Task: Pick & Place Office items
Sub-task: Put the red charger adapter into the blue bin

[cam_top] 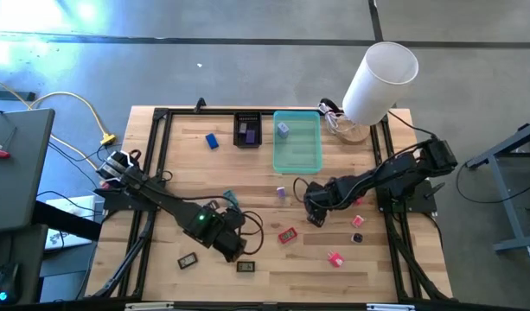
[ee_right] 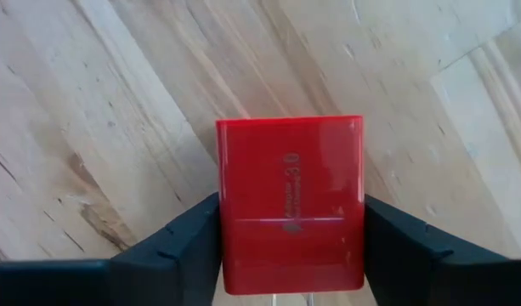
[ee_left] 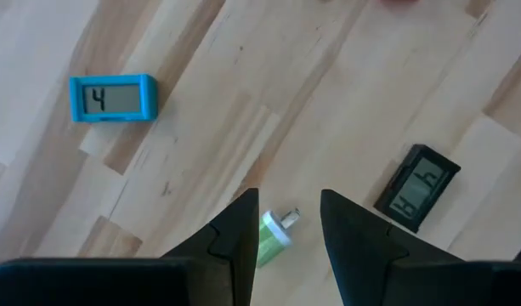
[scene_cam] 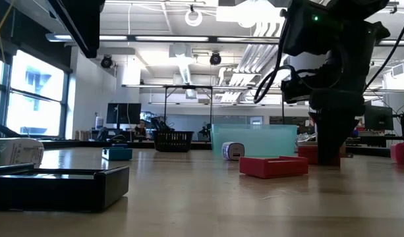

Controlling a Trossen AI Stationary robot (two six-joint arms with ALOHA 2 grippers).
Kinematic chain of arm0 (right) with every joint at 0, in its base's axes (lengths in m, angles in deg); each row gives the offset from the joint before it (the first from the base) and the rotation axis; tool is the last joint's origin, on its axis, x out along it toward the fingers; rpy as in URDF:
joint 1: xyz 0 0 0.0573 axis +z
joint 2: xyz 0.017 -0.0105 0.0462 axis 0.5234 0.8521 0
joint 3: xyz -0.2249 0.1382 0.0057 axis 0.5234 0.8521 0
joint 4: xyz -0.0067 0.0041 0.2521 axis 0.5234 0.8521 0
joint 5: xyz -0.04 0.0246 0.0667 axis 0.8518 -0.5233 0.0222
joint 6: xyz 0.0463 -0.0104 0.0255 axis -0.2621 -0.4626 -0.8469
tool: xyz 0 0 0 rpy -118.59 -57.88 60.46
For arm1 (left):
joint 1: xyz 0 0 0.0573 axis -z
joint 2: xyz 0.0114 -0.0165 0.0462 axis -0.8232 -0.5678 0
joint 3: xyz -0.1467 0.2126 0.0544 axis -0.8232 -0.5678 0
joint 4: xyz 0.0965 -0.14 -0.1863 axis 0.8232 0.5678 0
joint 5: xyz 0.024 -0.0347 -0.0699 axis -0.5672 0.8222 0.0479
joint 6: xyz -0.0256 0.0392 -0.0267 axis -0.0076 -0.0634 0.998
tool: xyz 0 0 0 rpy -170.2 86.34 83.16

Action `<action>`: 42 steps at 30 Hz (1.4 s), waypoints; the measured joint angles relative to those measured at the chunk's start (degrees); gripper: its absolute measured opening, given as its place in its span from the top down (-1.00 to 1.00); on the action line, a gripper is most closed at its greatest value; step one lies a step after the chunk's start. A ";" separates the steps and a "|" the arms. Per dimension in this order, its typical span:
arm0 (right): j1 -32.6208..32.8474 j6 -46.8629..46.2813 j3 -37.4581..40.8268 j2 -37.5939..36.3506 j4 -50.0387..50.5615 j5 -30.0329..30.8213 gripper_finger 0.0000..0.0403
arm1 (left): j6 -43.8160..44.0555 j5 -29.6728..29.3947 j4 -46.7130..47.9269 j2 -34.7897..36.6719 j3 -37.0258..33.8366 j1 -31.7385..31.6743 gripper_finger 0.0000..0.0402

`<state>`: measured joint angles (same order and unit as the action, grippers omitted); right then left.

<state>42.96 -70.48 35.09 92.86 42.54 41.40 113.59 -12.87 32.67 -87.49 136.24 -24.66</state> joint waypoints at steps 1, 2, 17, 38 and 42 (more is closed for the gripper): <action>0.02 0.48 0.00 0.00 0.00 0.48 -0.05 | -0.06 0.00 0.01 0.00 0.00 0.00 0.40; 0.06 0.87 0.02 0.00 0.01 0.79 0.00 | -0.08 0.00 -0.03 0.00 0.00 0.00 0.40; 5.17 1.55 -18.30 0.44 24.22 4.18 0.03 | -17.86 5.45 1.08 -0.02 0.00 -5.37 0.40; -26.24 28.73 -40.22 1.48 32.45 5.52 0.03 | -25.55 4.76 16.80 -0.04 -1.21 -15.15 0.40; -32.07 32.24 -40.19 4.76 29.58 3.29 0.03 | -24.80 5.09 17.69 -0.04 -2.78 -15.10 0.40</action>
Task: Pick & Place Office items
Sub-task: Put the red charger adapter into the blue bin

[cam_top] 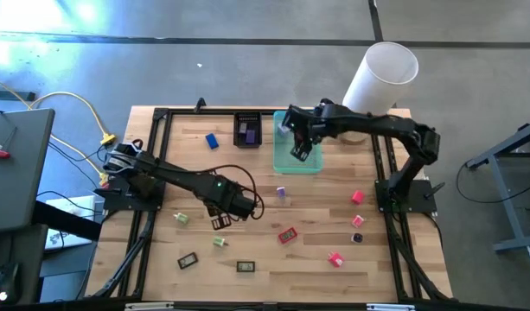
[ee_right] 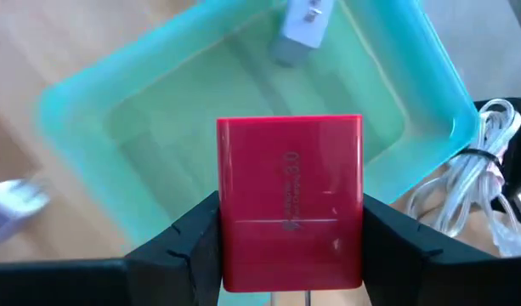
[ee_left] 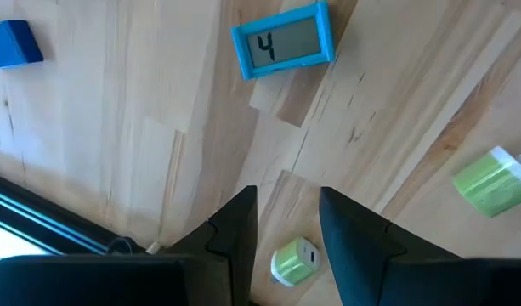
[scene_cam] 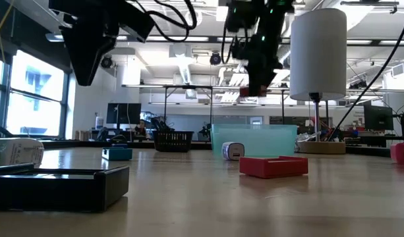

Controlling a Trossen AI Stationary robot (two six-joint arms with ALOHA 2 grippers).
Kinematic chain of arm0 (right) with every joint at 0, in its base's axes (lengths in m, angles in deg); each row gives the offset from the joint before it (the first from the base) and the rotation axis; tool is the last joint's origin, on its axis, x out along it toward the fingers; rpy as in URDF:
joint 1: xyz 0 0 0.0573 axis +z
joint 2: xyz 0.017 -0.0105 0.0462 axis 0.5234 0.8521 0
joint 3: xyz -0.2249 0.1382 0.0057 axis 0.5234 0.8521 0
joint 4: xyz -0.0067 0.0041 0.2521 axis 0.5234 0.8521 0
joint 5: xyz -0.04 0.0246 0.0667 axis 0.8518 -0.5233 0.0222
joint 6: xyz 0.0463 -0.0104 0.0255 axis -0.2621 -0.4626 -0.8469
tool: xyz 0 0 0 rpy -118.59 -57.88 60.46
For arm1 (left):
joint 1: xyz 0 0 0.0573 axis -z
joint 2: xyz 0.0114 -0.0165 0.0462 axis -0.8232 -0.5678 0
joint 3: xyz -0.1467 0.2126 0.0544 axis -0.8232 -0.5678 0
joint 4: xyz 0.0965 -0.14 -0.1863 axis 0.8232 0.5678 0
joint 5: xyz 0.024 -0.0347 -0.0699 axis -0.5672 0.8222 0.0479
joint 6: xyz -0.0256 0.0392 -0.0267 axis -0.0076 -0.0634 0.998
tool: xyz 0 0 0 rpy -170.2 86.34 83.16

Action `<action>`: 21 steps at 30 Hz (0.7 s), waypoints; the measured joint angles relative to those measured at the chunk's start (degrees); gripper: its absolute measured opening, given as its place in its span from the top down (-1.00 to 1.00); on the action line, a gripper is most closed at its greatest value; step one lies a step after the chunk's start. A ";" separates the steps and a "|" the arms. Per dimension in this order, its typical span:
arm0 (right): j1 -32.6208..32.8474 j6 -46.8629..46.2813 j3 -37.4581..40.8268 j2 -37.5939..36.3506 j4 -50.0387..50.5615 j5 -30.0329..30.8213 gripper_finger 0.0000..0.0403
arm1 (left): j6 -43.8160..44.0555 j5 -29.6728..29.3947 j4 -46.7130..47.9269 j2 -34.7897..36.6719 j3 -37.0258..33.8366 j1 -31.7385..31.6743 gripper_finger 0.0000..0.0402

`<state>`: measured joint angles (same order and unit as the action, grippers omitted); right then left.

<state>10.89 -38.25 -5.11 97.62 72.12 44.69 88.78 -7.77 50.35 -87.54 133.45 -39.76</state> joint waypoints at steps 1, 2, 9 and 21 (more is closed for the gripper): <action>-0.95 0.60 0.00 0.99 -0.39 -0.61 0.03 | 0.00 0.00 -0.34 0.00 -0.40 0.00 0.40; -1.99 1.34 0.00 2.10 -0.81 -1.51 0.03 | 0.02 0.00 -0.86 0.00 -0.90 -0.02 0.40; -4.50 3.80 0.02 10.85 -3.38 -4.14 0.03 | -1.59 0.44 -6.48 0.00 -3.58 -1.18 0.40; -5.37 6.29 0.02 19.88 -10.34 -8.68 0.03 | -1.62 4.34 -11.04 0.00 -6.29 0.63 0.40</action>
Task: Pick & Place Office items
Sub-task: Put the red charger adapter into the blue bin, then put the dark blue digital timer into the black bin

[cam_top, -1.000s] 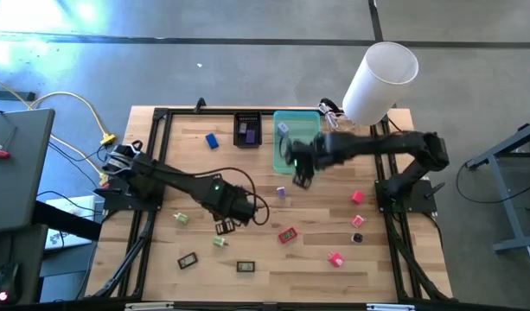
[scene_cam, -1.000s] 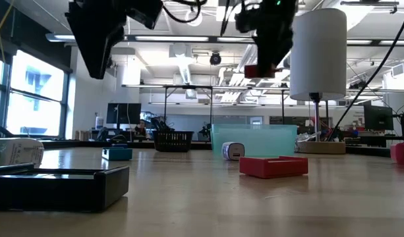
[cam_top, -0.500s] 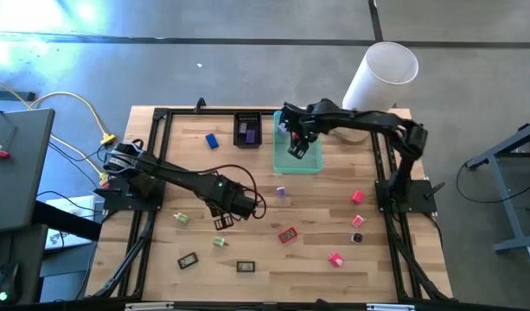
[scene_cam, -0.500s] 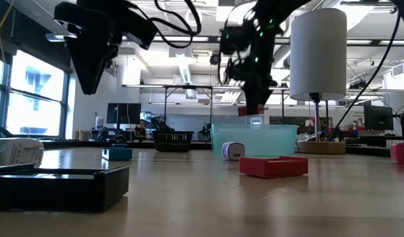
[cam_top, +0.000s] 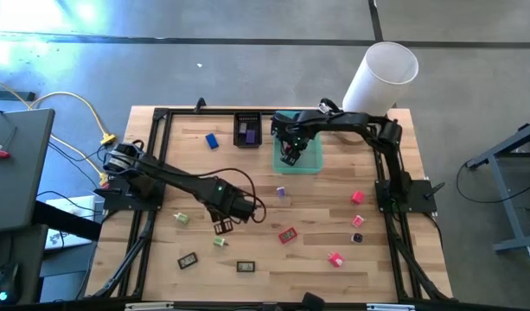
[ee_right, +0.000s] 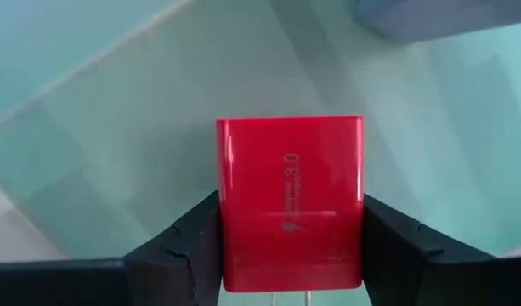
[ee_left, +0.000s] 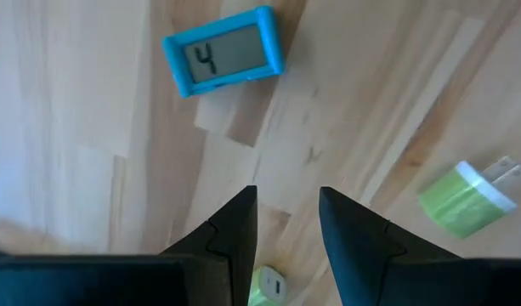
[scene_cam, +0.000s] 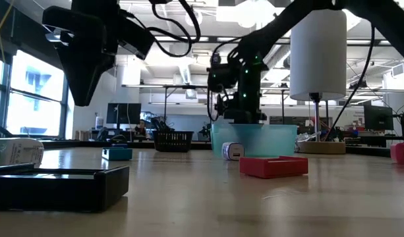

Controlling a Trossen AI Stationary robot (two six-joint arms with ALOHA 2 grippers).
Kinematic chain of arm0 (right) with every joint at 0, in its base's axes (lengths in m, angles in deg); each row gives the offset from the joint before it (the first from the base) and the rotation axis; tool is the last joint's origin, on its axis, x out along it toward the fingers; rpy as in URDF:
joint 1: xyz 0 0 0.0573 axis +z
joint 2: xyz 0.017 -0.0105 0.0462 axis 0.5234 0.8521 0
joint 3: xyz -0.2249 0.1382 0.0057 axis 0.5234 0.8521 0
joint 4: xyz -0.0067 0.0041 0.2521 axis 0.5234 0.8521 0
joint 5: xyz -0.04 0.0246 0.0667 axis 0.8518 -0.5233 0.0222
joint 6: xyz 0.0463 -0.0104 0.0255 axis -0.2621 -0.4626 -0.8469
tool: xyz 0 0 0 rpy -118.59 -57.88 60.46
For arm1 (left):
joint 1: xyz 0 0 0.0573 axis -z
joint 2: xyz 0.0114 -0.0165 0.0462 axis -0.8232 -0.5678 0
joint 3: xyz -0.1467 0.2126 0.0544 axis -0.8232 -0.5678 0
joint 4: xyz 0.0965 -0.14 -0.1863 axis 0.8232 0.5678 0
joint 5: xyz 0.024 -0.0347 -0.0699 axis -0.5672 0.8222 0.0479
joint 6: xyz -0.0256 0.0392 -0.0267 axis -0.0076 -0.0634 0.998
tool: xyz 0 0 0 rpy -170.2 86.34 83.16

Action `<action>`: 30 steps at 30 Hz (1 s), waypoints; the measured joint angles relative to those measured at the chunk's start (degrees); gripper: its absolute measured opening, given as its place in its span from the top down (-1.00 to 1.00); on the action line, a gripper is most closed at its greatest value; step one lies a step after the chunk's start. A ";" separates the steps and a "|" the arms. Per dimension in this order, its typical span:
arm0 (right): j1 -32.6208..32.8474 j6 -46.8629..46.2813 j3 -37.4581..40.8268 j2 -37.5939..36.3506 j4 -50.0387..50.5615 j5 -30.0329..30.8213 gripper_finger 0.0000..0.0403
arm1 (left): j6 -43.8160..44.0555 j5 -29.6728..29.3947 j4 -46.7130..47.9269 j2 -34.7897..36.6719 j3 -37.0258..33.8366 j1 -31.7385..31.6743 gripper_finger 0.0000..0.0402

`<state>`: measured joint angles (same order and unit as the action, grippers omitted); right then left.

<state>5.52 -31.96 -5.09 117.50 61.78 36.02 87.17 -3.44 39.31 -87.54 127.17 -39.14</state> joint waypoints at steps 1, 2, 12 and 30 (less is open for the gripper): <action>-0.11 0.00 -0.01 0.20 -0.07 -0.02 0.03 | 0.00 -0.03 -0.49 0.00 0.00 0.32 0.40; -0.30 0.00 -0.04 0.40 -0.05 -0.08 0.03 | 0.00 -0.01 -0.85 0.00 0.00 0.63 0.40; -0.76 -0.49 -0.04 0.65 0.43 -0.83 -0.43 | 0.34 -0.15 -3.56 0.00 0.00 3.16 0.40; 4.43 -4.62 0.02 -11.15 8.42 9.74 -0.73 | 6.55 -0.40 -3.71 0.00 0.02 5.06 0.40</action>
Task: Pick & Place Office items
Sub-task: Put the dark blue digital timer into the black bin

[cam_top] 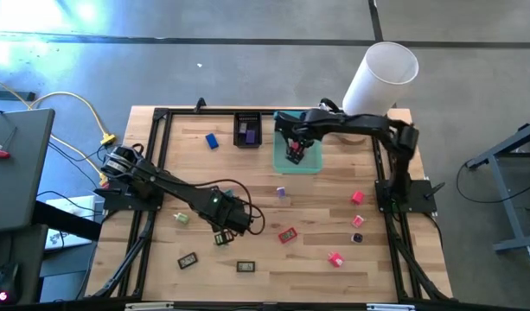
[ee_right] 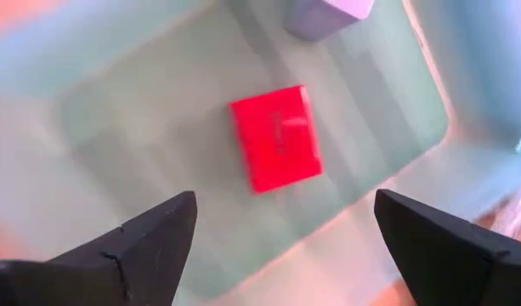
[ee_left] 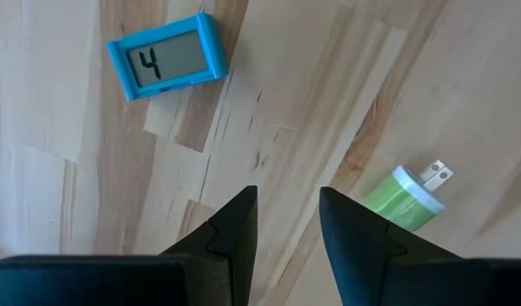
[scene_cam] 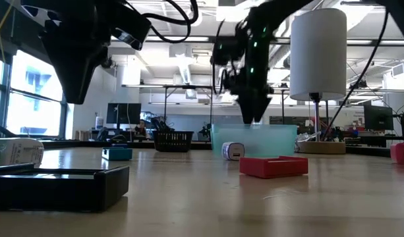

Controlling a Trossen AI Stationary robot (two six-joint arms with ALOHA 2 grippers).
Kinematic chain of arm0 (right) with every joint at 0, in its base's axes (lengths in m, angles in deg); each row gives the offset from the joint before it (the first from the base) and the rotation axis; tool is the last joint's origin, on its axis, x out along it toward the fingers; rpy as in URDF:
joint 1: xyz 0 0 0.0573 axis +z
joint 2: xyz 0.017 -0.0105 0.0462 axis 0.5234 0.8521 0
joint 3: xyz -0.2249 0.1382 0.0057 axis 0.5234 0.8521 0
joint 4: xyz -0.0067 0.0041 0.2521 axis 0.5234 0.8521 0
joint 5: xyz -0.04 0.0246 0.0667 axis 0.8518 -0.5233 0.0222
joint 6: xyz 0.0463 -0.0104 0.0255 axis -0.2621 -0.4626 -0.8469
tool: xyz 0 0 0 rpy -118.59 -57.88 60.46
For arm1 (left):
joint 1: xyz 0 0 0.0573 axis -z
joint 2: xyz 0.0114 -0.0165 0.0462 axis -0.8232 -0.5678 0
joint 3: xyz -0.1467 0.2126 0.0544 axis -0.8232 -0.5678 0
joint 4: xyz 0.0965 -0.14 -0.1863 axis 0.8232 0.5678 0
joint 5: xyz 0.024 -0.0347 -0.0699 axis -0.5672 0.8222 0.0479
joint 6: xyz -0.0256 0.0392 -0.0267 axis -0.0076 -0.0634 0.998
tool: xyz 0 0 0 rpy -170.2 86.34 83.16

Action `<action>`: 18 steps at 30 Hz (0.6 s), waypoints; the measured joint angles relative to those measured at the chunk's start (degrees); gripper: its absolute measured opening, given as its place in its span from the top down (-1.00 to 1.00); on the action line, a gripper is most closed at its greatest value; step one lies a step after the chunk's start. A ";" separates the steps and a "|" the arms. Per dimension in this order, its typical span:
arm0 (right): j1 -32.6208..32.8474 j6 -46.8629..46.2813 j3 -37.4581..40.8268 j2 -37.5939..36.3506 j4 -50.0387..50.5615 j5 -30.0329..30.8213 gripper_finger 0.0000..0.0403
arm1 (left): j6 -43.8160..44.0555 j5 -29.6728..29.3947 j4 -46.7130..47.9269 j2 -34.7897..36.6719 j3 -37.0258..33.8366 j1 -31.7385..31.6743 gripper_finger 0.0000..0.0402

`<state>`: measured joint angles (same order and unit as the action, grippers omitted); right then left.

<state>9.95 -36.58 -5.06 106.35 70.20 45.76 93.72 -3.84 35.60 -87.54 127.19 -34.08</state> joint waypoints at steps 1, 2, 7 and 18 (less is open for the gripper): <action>0.68 -0.77 0.00 -1.50 0.93 0.41 -0.73 | 0.37 0.00 -0.09 0.00 0.00 0.00 0.40; 1.60 -1.53 -0.03 -2.89 1.84 1.38 -0.73 | 0.94 0.00 -0.13 0.00 0.00 0.00 0.40; 6.32 -6.97 -0.04 -10.19 8.21 4.80 -0.74 | 5.50 -0.76 -0.42 0.02 0.00 0.15 0.40; 20.98 -21.44 -0.04 -18.95 24.94 6.32 -0.74 | 14.10 -6.45 -1.64 0.02 0.02 5.01 0.40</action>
<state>30.93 -58.01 -5.11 87.40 95.14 52.08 107.81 -10.29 33.96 -87.51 127.21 -29.07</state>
